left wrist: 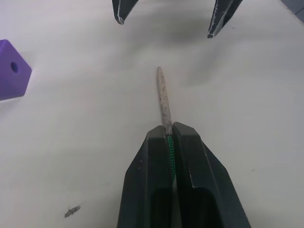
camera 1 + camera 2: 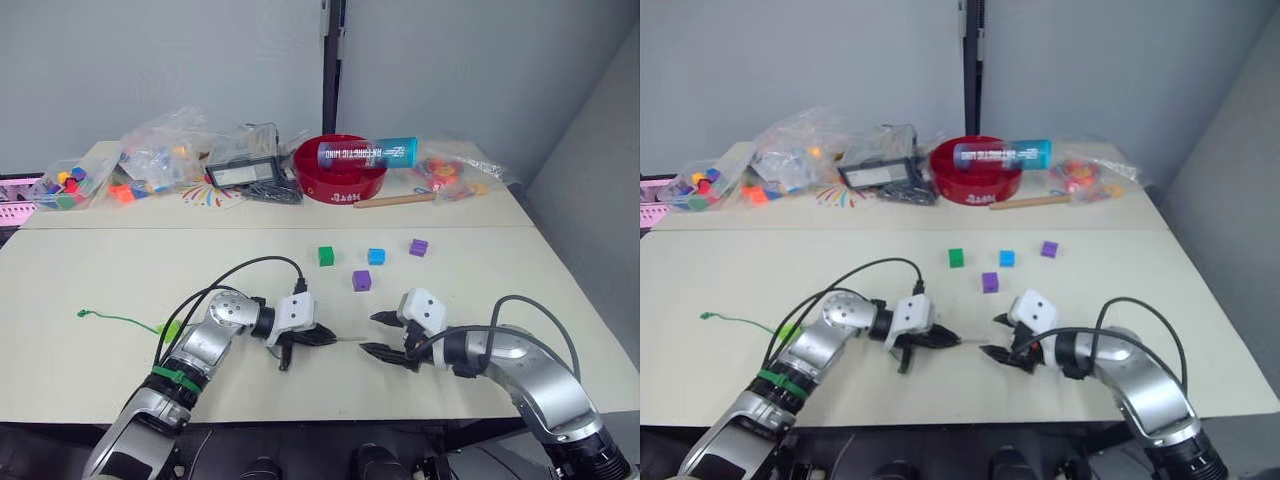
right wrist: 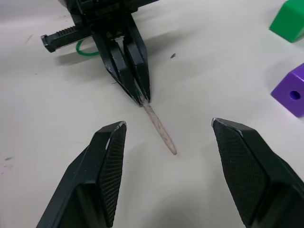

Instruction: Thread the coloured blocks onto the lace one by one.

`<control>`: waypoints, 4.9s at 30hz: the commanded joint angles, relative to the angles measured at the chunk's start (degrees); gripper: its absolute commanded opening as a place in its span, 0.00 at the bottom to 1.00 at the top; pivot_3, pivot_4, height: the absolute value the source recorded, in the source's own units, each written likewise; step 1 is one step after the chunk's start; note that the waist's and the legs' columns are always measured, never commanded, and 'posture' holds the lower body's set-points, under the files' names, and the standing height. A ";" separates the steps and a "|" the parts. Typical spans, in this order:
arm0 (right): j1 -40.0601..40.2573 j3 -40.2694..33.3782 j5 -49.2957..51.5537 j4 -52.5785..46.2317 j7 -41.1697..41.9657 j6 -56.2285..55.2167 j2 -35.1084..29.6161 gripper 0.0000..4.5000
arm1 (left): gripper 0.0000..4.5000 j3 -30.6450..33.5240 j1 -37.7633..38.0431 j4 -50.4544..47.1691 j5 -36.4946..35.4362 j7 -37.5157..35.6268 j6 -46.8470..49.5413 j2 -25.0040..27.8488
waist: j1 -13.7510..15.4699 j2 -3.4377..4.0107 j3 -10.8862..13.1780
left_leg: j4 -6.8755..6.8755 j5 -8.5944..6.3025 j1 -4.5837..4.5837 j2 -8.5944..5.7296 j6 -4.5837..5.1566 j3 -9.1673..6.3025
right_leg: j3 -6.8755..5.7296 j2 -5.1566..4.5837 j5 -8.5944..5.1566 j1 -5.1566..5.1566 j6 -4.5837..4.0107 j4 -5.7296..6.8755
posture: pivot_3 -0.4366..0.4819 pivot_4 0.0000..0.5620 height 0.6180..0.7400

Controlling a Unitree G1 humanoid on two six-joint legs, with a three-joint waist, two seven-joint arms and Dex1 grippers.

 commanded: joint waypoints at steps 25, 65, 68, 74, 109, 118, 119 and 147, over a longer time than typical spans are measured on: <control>-14.66 -11.66 -20.93 28.77 -59.15 -11.16 33.04 0.68 | 0.00 6.36 3.62 -20.21 -3.72 -0.83 16.86 11.76 | -0.10 0.06 0.03 | -0.03 0.01 -0.13 0.00 -0.02 0.02 | 0.03 -0.04 0.01 -0.23 -0.01 0.05 | 0.48 0.27 1.00; 2.09 0.10 -17.72 2.69 -51.99 -11.40 34.99 0.26 | 0.00 6.99 6.49 -19.96 -3.66 0.32 14.39 12.79 | -2.09 0.40 0.04 | -0.18 -0.03 -0.33 -0.02 0.02 -0.14 | 0.06 -0.05 0.01 -0.51 -0.02 0.30 | 0.48 0.27 1.00; 11.27 6.05 -16.76 -10.39 -49.27 -2.82 33.49 0.26 | 0.00 6.91 5.86 -18.70 -3.63 0.01 13.56 12.78 | -1.60 0.42 0.05 | -0.16 -0.04 -0.30 -0.02 0.03 -0.08 | 0.08 -0.04 0.00 -0.48 0.00 0.22 | 0.48 0.27 1.00; 19.17 9.82 -13.38 -12.35 -45.33 7.04 32.41 0.26 | 0.00 6.45 5.14 -17.69 -3.44 -1.09 12.66 12.91 | -1.11 0.40 0.05 | -0.12 0.07 -0.08 0.00 -0.12 -0.06 | 0.06 0.00 -0.27 -0.17 0.41 0.03 | 0.48 0.27 1.00; -21.80 11.82 -5.86 35.00 30.72 -32.69 -0.12 0.99 | 0.00 8.19 9.45 -27.92 -5.54 0.26 19.99 16.29 | -1.10 0.12 0.07 | -0.09 0.03 -0.16 -0.01 -0.05 -0.03 | 0.01 -0.06 -0.02 -0.13 0.05 -0.17 | 0.48 0.27 1.00; -24.20 9.97 -6.34 45.83 34.48 -40.22 2.85 0.74 | 0.00 8.70 11.83 -32.85 -5.76 1.70 24.27 17.57 | -0.75 0.15 0.09 | -0.09 0.03 -0.12 -0.01 -0.05 -0.04 | 0.01 -0.06 -0.02 -0.13 0.04 -0.09 | 0.48 0.27 1.00; -24.15 9.77 -6.28 45.86 34.66 -40.26 2.93 0.66 | 0.00 8.67 11.95 -32.98 -5.78 1.78 24.30 17.66 | -0.76 0.15 0.09 | -0.09 0.03 -0.12 -0.01 -0.06 -0.05 | 0.01 -0.06 -0.02 -0.12 0.04 -0.09 | 0.48 0.27 1.00; -12.02 12.31 -11.73 22.76 14.41 -17.50 6.23 0.31 | 0.00 -0.31 2.60 -31.70 0.77 5.25 31.51 15.58 | -0.63 0.15 0.08 | -0.07 0.05 -0.02 -0.01 -0.07 -0.06 | 0.02 0.00 -0.01 -0.09 0.03 0.12 | 0.48 0.27 1.00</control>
